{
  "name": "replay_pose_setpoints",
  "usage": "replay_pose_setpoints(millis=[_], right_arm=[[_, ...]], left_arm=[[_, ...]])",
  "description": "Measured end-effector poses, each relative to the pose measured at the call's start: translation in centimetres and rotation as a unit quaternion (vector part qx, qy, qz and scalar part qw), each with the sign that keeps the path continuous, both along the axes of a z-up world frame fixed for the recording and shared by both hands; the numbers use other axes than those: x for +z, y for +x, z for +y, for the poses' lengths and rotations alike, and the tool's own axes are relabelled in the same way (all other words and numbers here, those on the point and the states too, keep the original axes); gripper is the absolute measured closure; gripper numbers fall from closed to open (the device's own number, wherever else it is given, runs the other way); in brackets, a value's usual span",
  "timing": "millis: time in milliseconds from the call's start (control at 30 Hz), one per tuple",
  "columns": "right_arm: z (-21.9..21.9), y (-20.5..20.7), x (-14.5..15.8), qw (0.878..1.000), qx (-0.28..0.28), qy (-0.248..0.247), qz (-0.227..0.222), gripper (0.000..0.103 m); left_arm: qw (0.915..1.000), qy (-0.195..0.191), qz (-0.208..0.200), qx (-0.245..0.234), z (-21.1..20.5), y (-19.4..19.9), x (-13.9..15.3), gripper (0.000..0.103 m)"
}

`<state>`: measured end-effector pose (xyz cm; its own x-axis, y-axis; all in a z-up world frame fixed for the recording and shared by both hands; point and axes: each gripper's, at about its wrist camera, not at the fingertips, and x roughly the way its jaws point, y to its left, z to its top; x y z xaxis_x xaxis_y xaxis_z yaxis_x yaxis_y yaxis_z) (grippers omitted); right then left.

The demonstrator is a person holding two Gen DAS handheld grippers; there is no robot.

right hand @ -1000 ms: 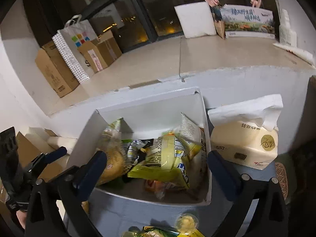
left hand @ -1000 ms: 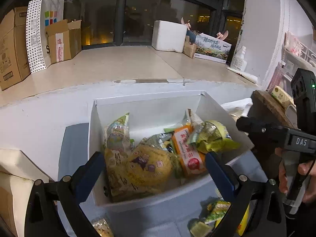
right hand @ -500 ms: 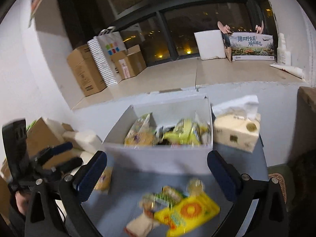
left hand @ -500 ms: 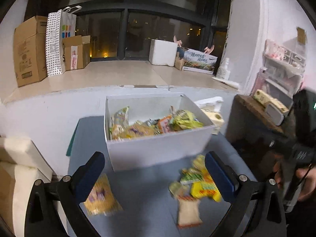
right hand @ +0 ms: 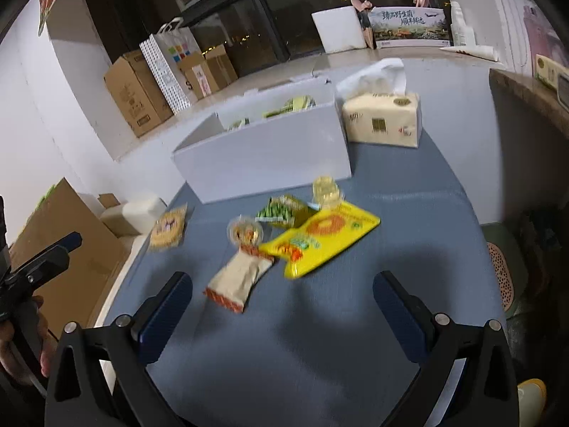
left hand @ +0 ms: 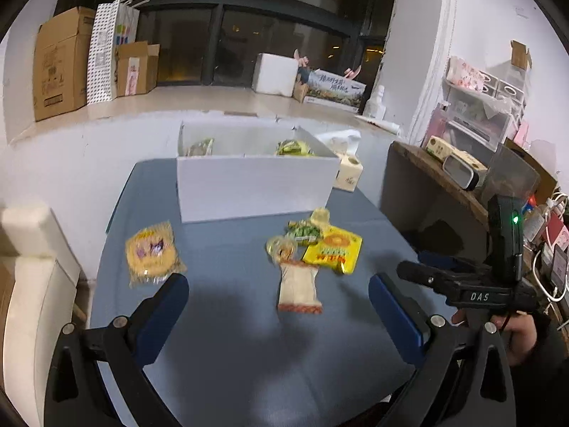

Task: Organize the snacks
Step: 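Grasp a clear jelly cup with the right tool while the left tool grasps another Kuromi cracker pack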

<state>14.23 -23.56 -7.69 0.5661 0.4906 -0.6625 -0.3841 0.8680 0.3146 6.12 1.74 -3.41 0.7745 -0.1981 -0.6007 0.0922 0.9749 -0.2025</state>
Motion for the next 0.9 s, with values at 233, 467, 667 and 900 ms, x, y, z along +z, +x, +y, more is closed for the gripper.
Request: replay_pose_setpoints(millis=[233,467,667,900], right_arm=[[0.5,1.8,0.6,1.000,-0.001,-0.007,-0.011,0.000],[2.4,8.4,-1.0,0.998,0.009,-0.056,0.000,0.000],[4.5,14.0,-2.1,0.995,0.005,-0.095,0.002,0.000],[6.3,18.9,-5.5,0.990,0.008,-0.133,0.046,0.004]], left_arm=[[0.9998,0.005,-0.014,0.014,-0.1,-0.8,-0.1,0.000],[0.9992,0.018,-0.015,0.032,0.6,-0.8,-0.5,0.000],[0.9987,0.008,0.003,0.049,1.9,-0.6,-1.6,0.000],[0.9983,0.009,0.016,0.055,2.5,-0.1,-2.6,0.000]])
